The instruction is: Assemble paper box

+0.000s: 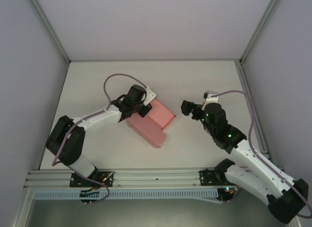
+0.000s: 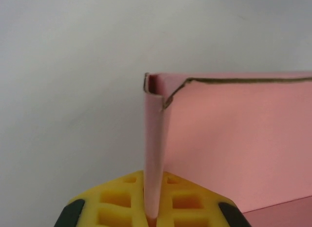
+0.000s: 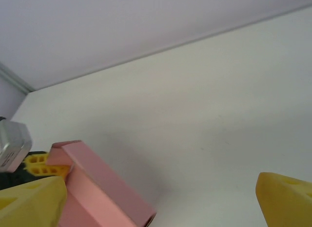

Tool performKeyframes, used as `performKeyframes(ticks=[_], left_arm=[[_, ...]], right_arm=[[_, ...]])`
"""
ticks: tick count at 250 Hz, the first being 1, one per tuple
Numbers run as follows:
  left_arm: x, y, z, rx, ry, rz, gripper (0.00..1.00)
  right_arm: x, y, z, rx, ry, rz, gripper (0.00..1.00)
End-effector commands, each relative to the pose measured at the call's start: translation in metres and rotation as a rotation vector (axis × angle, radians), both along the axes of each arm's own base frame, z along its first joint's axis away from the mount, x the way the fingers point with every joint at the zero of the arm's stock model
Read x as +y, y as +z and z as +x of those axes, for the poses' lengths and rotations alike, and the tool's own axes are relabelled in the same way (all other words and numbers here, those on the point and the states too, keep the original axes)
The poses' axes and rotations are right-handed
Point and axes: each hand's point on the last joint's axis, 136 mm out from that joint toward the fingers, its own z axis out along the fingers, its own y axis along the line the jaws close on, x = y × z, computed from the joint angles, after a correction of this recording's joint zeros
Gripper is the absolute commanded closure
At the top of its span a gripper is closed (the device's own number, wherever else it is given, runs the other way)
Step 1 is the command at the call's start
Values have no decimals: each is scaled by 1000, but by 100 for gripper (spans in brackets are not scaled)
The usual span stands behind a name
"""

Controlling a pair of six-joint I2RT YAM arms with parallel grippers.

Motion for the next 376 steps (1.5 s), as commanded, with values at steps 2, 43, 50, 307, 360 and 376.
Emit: performKeyframes(ticks=[2,43,50,307,360,376], left_arm=[[-16,-12,-40,87,-456,163,100],[-34,-10,-38,138,-619,310,100],[-38,-12,-35,127,-627,337,100],[-86,-62,-21,72,-662,512,45],[-77,-75,-18,128,-652,505,61],[-73,-84,-20,159,-653,512,66]], right_arm=[[-35,-37,-17,134,-126,-52,0],[-52,-62,-36,227,-170,-60,0],[-54,-63,-38,233,-178,-56,0],[-67,-76,-61,197,-190,29,0],[-67,-79,-62,201,-189,27,0],[-67,-80,-62,202,-187,25,0]])
